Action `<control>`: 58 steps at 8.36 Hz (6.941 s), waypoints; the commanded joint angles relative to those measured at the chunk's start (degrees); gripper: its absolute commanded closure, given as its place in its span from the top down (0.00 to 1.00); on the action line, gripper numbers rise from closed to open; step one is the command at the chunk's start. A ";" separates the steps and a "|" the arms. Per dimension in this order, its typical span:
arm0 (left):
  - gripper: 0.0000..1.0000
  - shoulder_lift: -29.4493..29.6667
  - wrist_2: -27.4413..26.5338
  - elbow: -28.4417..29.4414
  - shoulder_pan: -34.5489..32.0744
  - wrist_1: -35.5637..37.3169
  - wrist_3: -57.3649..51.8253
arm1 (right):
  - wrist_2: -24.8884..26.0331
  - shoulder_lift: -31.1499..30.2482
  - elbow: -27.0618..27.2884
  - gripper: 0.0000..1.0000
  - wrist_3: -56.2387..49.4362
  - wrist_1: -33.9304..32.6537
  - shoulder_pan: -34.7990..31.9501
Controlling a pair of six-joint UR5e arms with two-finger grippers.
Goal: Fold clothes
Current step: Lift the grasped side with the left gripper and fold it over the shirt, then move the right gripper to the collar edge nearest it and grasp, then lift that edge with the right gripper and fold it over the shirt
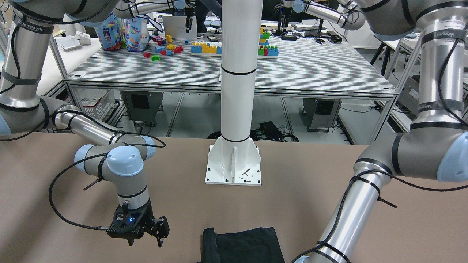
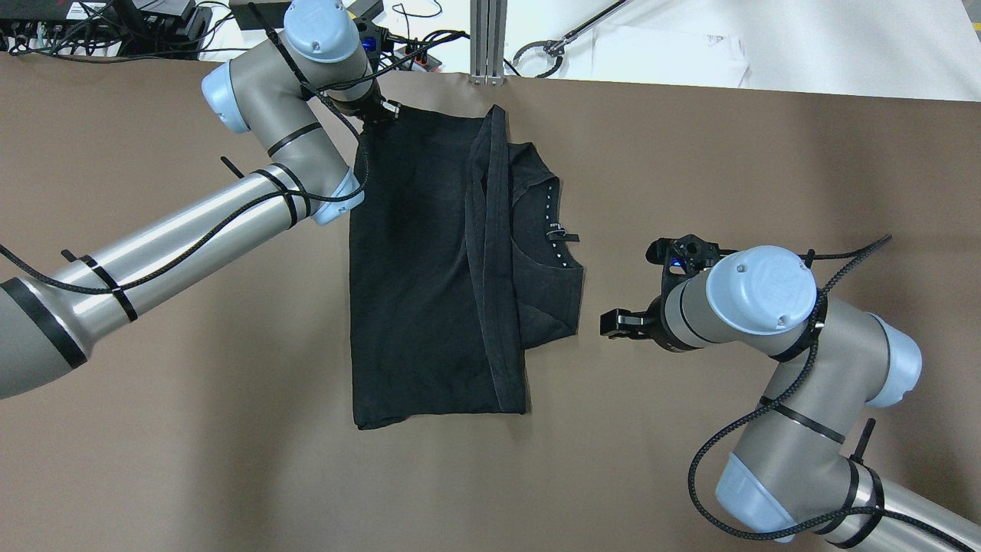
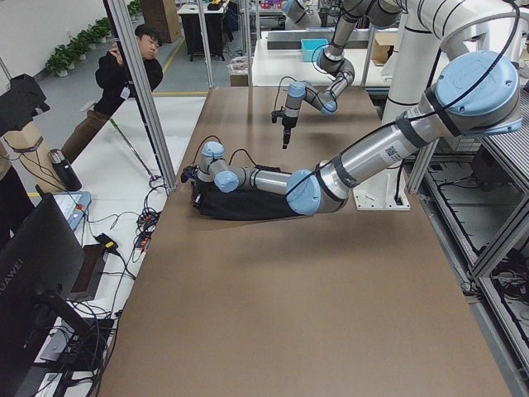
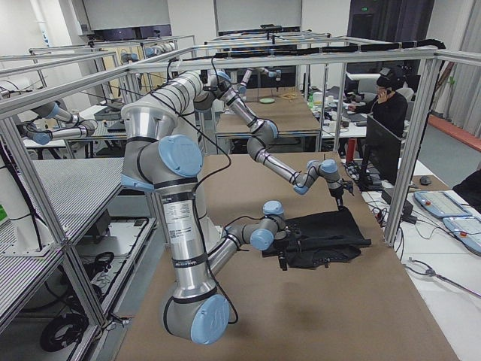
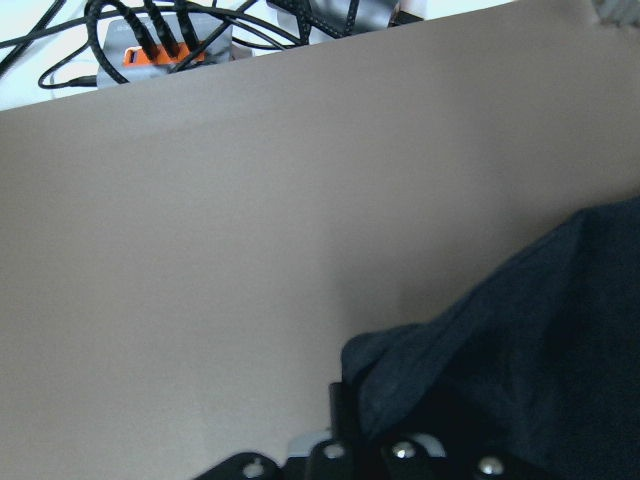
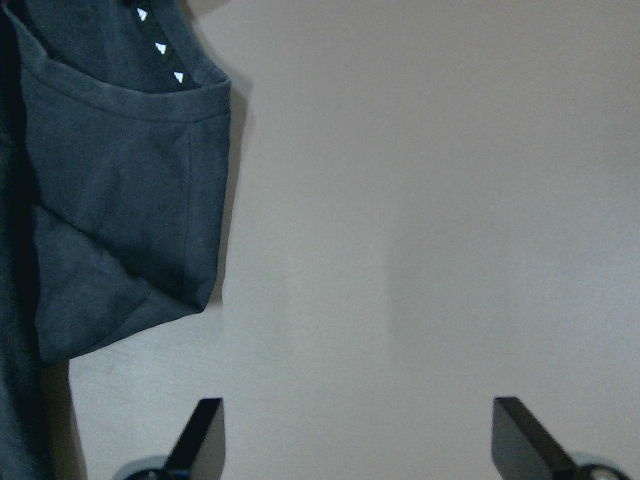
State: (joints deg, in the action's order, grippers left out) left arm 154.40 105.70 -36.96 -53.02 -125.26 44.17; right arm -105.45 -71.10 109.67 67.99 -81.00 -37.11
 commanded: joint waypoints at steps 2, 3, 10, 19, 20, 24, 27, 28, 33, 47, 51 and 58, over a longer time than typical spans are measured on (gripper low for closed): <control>1.00 -4.27 2.12 -3.01 -5.13 -2.88 -9.24 | 0.51 0.61 -0.76 0.94 -0.05 0.32 0.37; 1.00 -4.63 5.02 -3.99 -6.73 -2.71 -11.45 | 1.03 1.40 -2.16 0.94 1.08 3.28 0.37; 1.00 -10.88 5.22 -12.96 -5.95 -2.97 -10.42 | 13.59 9.58 -16.85 0.83 41.07 19.30 7.03; 1.00 -11.14 5.22 -12.96 -5.60 -2.97 -10.24 | 18.18 8.61 -17.38 0.41 42.66 19.39 8.46; 1.00 -11.14 5.22 -12.96 -5.60 -2.97 -10.24 | 18.18 8.61 -17.38 0.42 42.75 19.31 8.46; 1.00 -11.14 5.22 -12.96 -5.60 -2.97 -10.07 | 18.18 8.35 -17.21 0.00 42.84 19.04 9.07; 1.00 -11.14 5.22 -12.96 -5.60 -2.97 -9.98 | 15.55 4.95 -10.74 0.00 42.05 18.51 9.25; 1.00 -11.23 5.22 -12.96 -5.60 -2.97 -9.98 | 15.28 0.92 -4.79 0.00 40.92 18.25 10.73; 1.00 -11.32 5.22 -12.96 -5.07 -3.06 -8.92 | 16.07 -3.87 0.37 0.00 39.15 18.43 13.64; 1.00 -14.48 4.96 -16.04 -3.49 -3.14 -9.10 | 11.06 27.31 -24.46 0.95 13.48 -9.96 7.49; 1.00 -14.48 4.78 -15.95 -2.88 -3.14 -9.01 | 10.97 29.00 -28.28 0.95 7.97 -14.60 7.67; 1.00 -14.66 4.70 -15.95 -2.70 -3.14 -9.01 | 10.97 29.09 -27.84 0.95 5.57 -19.27 7.75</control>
State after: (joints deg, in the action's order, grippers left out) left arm 139.91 110.39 -52.91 -55.74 -128.41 35.16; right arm -94.52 -41.90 81.74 73.96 -98.76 -29.44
